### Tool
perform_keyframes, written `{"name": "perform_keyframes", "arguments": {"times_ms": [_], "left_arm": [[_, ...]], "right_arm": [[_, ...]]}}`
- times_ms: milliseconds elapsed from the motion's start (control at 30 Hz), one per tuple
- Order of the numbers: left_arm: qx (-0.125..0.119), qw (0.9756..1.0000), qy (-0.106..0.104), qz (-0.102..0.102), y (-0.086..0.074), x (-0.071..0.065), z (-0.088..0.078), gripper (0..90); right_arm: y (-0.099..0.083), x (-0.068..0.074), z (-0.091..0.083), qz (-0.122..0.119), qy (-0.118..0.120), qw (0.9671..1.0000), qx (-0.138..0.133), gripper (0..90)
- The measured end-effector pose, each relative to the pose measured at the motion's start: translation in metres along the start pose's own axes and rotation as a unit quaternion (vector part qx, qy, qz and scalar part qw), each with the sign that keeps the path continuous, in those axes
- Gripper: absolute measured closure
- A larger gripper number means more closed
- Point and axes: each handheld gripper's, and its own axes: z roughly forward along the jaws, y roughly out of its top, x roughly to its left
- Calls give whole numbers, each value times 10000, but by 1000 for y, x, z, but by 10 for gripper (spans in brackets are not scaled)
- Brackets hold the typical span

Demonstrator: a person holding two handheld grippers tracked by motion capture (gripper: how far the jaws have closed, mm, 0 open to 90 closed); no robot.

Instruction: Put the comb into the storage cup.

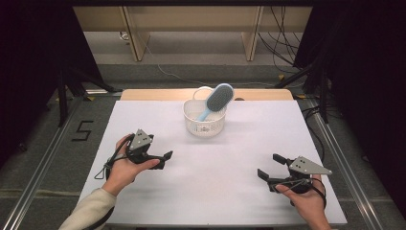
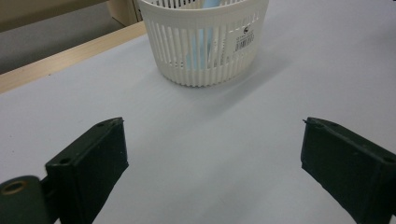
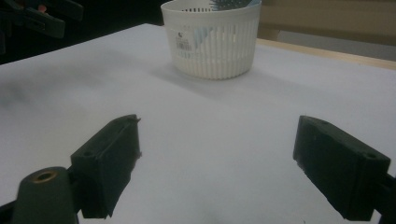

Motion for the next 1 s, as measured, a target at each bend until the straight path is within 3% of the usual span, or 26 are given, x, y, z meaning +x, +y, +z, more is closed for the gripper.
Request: {"name": "perform_keyframes", "arguments": {"times_ms": [1000], "left_arm": [[-46, 10000, 34, 21, -24, 4, -28, 71]], "right_arm": [[-1, -1, 0, -22, -14, 10000, 38, 155]]}}
